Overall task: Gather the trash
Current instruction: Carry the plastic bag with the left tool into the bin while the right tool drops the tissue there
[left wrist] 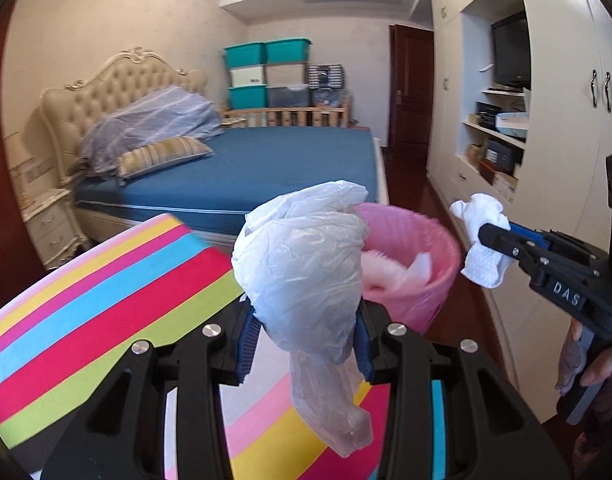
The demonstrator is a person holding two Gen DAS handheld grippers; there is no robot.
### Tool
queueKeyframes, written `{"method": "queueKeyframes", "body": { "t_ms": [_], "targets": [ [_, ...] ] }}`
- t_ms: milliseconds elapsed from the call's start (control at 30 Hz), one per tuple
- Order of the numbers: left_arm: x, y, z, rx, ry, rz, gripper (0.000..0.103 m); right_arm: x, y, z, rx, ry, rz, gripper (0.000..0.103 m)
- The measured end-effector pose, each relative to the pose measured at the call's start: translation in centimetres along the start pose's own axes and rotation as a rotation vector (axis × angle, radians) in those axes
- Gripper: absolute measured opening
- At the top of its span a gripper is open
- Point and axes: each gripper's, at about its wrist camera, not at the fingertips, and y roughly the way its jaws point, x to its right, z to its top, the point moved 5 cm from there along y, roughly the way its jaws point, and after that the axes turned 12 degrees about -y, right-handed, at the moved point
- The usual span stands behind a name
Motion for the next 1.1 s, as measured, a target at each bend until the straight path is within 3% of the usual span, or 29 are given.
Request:
{"method": "queueKeyframes", "body": {
  "t_ms": [267, 767, 833, 933, 1100],
  "targets": [
    [2.6, 5.3, 3.8, -0.069, -0.023, -0.099, 0.039, 3.0, 2.5, 1.2, -0.002, -0.009, -0.024, 0.026],
    [5.1, 13.0, 7.8, -0.122, -0.027, -0.132, 0.042, 5.2, 7.8, 1.8, -0.037, -0.009, 0.011, 0.029],
    [5.2, 13.7, 8.2, -0.125, -0.038, -0.151, 0.049, 5.2, 8.5, 2.0, -0.024, -0.004, 0.026, 0.035],
    [5.3, 14.5, 8.8, -0.112, -0.032, -0.149, 0.068, 5.7, 9.3, 2.0, -0.007, 0.012, 0.016, 0.073],
    [4.0, 14.2, 9.3, -0.076, -0.061, -0.1, 0.086, 6.1, 8.2, 2.3, 0.044, 0.017, 0.018, 0.074]
  ]
}}
